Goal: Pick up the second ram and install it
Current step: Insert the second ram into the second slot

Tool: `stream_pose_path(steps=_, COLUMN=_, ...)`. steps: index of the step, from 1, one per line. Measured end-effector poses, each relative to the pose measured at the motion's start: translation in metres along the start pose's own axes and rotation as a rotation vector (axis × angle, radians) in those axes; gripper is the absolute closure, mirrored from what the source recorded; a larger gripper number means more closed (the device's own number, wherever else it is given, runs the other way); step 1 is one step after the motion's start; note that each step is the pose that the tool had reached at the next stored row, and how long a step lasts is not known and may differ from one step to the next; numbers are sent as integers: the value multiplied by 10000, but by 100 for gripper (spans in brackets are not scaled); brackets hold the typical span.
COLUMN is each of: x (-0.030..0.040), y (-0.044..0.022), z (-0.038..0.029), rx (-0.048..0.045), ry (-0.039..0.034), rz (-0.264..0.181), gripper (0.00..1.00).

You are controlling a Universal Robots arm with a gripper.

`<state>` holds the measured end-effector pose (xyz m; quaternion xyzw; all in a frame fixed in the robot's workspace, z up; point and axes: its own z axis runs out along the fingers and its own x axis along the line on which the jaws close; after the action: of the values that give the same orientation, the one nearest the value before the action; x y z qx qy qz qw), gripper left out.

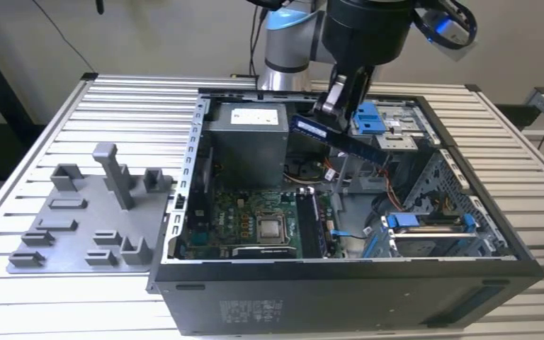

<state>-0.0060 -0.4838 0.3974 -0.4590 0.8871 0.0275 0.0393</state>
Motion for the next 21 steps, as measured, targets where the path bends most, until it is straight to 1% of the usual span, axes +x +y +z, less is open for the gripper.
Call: stream_pose_path(steps=21, x=2, y=-1, z=20, rx=191, ry=-23, rz=1987, gripper=86)
